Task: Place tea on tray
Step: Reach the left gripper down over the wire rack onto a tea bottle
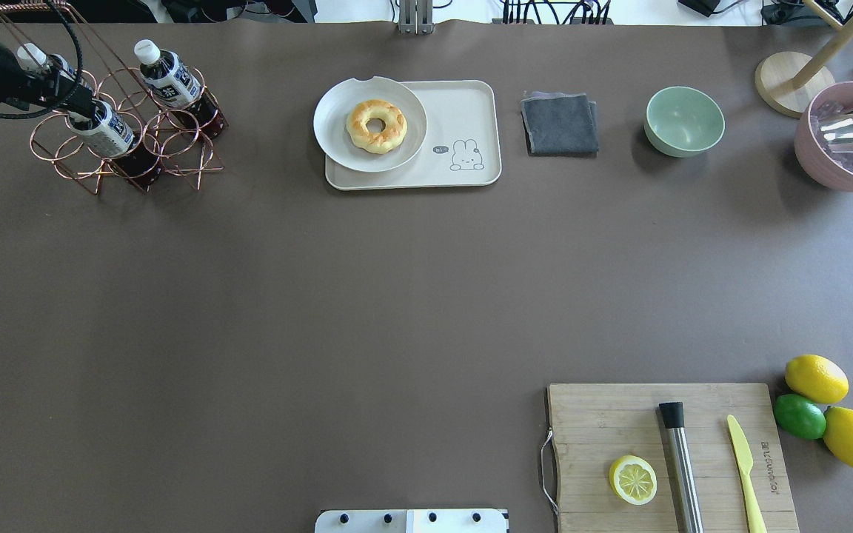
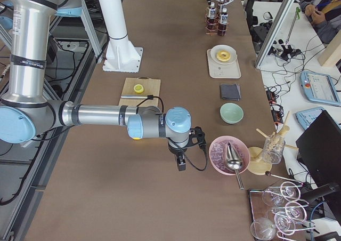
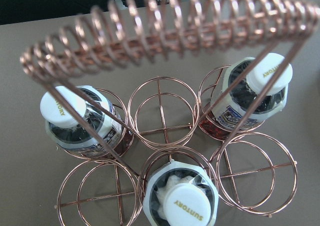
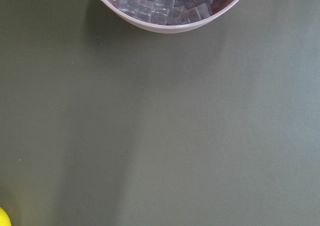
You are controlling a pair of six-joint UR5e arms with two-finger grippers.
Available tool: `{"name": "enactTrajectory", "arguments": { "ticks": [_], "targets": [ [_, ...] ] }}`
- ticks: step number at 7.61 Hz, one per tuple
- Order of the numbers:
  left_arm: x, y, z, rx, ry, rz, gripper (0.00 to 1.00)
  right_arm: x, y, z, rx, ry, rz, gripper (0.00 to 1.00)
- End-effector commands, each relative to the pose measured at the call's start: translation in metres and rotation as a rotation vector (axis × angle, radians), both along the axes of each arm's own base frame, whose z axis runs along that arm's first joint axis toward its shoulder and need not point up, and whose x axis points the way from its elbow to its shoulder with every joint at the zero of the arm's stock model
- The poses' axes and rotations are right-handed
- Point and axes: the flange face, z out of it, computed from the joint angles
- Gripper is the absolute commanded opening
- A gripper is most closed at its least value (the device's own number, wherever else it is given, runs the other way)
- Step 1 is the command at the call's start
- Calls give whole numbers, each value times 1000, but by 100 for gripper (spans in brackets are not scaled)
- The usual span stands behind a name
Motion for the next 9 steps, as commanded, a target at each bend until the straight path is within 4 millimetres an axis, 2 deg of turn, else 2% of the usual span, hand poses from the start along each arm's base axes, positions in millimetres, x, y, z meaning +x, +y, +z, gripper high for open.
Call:
{"name": "enactTrajectory", "arguments": {
  "ticks": [1,2,5,7,8,9],
  "targets": [
    [9,-8,13,-1,7,-10,96,0,0,1,0,3,-1,100],
    [16,-7,7,-4,19,-9,93,0,0,1,0,3,-1,100],
    [17,-6,7,-3,20,-8,85,0,0,1,1,3,-2,100],
    [15,-5,6,-1,22,-10,66,0,-1,-1,24,2,-2,100],
    [16,-5,7,-3,21,-11,53,0,5,4,20,2,-2,100],
    [16,-4,4,-5,26,-14,35,0,6,4,20,2,-2,100]
  ]
}}
